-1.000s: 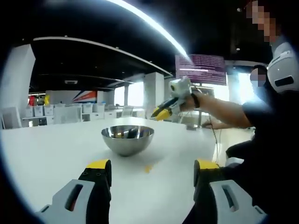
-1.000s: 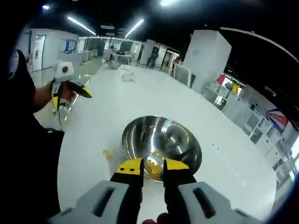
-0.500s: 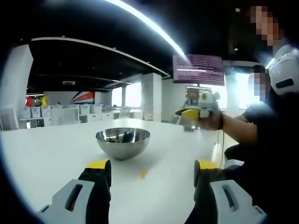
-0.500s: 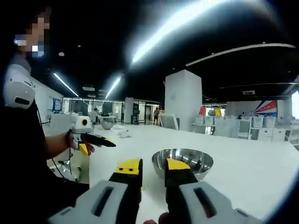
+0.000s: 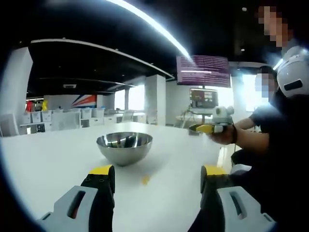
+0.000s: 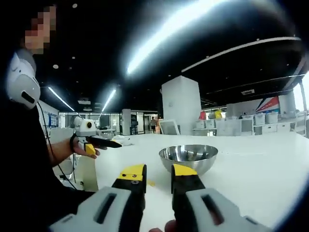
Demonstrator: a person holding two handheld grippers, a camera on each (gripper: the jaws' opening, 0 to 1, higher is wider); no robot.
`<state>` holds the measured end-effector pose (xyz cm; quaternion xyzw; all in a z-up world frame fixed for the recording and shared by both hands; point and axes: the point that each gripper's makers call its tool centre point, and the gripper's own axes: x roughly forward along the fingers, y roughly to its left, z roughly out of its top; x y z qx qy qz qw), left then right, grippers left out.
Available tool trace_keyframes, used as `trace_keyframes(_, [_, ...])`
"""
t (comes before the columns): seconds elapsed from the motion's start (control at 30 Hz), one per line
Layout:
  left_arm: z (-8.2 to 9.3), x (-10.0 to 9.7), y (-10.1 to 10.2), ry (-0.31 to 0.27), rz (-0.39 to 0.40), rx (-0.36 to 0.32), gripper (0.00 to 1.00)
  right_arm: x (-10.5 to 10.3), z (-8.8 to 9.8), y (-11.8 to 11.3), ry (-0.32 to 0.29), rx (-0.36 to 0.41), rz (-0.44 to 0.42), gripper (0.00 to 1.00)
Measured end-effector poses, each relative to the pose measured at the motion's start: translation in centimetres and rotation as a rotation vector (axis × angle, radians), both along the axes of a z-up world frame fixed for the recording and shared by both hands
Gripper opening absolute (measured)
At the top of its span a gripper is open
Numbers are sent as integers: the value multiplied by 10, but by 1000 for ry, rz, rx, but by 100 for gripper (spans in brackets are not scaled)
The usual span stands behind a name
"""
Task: Pick up the QQ candy scattered on the table and place it into the stainless steel bowl on the table
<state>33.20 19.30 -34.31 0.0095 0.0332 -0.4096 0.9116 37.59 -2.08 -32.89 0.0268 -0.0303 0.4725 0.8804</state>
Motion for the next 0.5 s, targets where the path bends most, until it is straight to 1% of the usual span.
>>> trace_keyframes(0.13, [1,0,0,-2,-1,2,73,1,2,1,-10,-6,0,22])
trace_keyframes(0.3, [1,0,3,-1,5,4,73,1,-9,6,-6,-54,-4,22])
trace_keyframes(0.4, [-1,1,5,3,8,6,73,1,-24,12,-8,-139,5,22])
trace_keyframes(0.5, [-1,1,6,3,9,3,73,1,-32,21,-4,-183,11,21])
